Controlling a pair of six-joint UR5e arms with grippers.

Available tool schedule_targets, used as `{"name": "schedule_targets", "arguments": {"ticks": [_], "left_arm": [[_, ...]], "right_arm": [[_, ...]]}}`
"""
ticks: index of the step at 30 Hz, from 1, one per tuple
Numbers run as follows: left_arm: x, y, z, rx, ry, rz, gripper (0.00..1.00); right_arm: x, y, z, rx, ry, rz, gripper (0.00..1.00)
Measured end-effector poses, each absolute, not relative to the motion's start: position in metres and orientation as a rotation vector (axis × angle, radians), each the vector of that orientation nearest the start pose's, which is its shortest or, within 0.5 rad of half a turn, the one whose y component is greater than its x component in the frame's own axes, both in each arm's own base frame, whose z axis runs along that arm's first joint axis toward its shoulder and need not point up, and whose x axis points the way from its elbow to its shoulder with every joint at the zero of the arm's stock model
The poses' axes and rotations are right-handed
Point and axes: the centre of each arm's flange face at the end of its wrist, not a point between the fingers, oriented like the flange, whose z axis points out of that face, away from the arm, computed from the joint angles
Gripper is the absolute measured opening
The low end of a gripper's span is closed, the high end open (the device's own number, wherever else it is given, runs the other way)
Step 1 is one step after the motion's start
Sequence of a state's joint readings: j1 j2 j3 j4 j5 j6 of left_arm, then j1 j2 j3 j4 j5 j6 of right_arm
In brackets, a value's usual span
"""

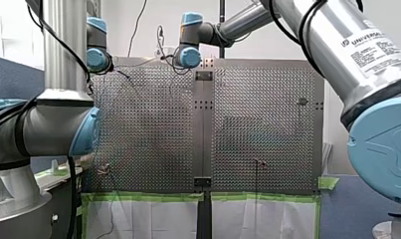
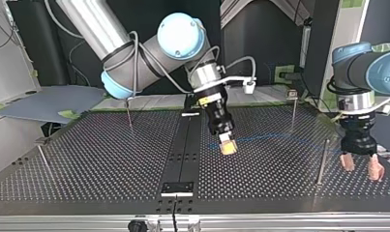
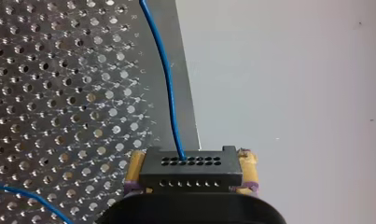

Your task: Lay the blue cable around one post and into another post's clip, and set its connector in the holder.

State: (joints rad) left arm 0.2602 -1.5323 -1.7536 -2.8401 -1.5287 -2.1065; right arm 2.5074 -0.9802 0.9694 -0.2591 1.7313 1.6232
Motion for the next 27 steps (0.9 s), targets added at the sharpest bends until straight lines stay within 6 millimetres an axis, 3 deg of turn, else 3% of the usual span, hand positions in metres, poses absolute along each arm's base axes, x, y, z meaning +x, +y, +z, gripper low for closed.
{"name": "schedule_targets", "arguments": {"ticks": [6,17,27], "left_arm": [[0.507,-0.001,0.443,-0.532,1.326,-0.241,1.00],[0.524,-0.004,0.411,-0.510,1.404,-0.245,1.00],[0.526,-0.007,0.394,-0.541,1.424,-0.288,1.00]], "right_arm": [[0.675,-0.357,0.445,1.463,-0.726,1.992,0.00],[0.666,-0.374,0.442,1.421,-0.776,1.956,0.00],[0.642,-0.401,0.430,1.420,-0.873,1.827,0.00]]}}
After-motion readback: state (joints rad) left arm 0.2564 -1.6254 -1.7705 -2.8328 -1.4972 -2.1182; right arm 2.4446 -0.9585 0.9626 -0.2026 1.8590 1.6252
